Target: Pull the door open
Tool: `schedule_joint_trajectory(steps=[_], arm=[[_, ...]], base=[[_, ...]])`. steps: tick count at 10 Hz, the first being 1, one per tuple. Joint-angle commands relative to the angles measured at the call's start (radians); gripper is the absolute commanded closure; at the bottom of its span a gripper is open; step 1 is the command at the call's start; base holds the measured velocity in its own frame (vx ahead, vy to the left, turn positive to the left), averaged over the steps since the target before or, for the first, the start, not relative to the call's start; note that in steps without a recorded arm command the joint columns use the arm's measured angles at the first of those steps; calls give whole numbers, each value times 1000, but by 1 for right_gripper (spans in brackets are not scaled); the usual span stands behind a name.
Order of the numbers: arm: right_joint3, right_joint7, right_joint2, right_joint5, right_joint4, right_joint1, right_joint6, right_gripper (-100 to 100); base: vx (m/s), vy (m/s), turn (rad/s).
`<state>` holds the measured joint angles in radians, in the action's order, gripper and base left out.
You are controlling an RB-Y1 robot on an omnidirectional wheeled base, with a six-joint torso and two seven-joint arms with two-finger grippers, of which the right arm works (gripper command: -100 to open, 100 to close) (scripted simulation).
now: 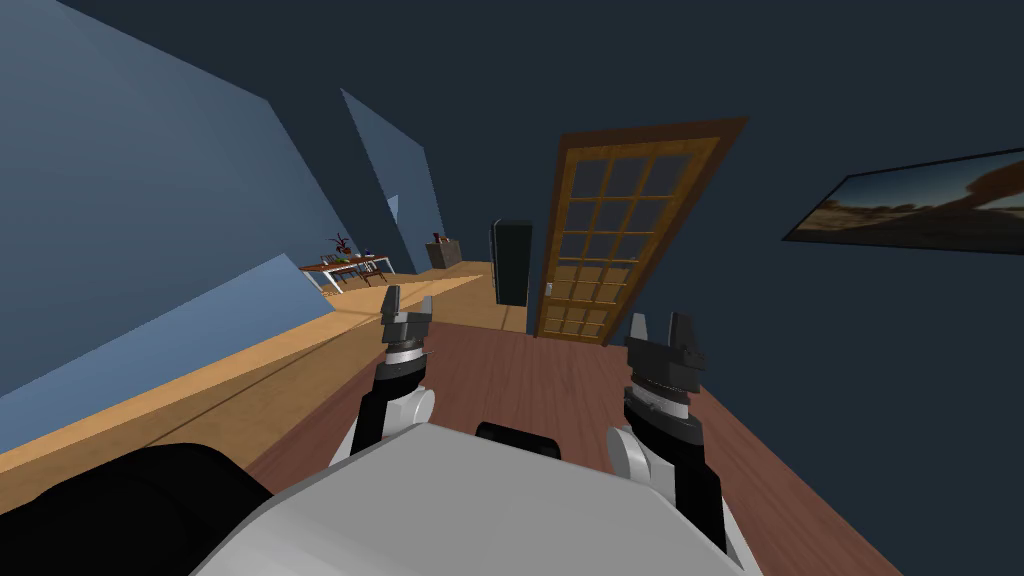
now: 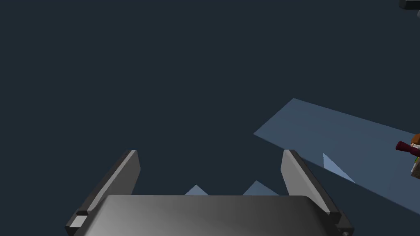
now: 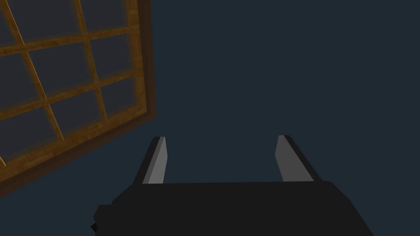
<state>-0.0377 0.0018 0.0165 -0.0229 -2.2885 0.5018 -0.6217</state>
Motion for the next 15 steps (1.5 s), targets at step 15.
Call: schedule_joint_trajectory(steps=[15], arm=[[57,196,-81,150,319,-98,-93,-100]], base=[[135,28,-46]])
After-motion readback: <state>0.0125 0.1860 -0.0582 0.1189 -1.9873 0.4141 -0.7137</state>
